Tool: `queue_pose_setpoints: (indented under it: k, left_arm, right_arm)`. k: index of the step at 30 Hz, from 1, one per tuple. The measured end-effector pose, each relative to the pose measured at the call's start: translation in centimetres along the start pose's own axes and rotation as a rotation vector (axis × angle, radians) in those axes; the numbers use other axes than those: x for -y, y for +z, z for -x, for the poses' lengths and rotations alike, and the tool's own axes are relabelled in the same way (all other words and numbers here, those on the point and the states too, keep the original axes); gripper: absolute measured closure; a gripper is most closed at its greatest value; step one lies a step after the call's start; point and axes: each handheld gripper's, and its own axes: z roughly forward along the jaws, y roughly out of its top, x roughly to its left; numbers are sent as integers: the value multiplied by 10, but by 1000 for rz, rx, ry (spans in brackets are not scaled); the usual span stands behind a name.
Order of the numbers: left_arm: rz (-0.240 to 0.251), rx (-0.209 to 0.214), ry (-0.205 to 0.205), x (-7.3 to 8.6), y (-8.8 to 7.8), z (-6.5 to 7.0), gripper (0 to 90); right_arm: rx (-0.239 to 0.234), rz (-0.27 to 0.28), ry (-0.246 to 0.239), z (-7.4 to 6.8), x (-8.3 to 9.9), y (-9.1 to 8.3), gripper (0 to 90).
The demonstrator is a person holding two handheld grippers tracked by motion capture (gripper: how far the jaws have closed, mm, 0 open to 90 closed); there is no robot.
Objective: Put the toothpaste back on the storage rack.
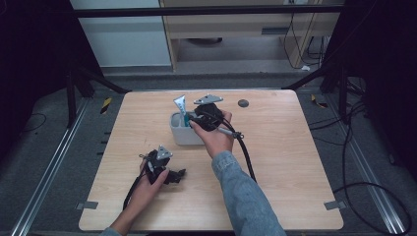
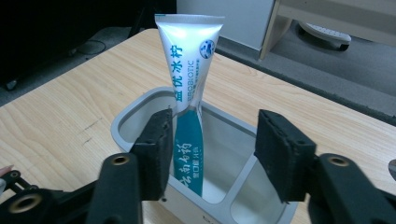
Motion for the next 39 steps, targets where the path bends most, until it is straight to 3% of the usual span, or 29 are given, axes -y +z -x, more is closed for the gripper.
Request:
queue_pose_setpoints:
  k: [9,17,25,36,39]
  left_arm:
    - [1,-1,-1,0,0,0,0]
    - [1,0,-1,0,0,0,0]
    - [1,0,-1,0,0,0,0]
    - [1,-1,-1,0,0,0,0]
    - [2,-1,-1,0,0,0,0]
  right_arm:
    - [-15,-24,-16,5,0,-9,267]
    - [-28,-99,-48,12,1,-15,167]
    - [-25,-83,-75,19,1,-36,96]
    - [52,-107,-117,42,10,-59,70]
    - [87,-82,-118,52,21,-64,70]
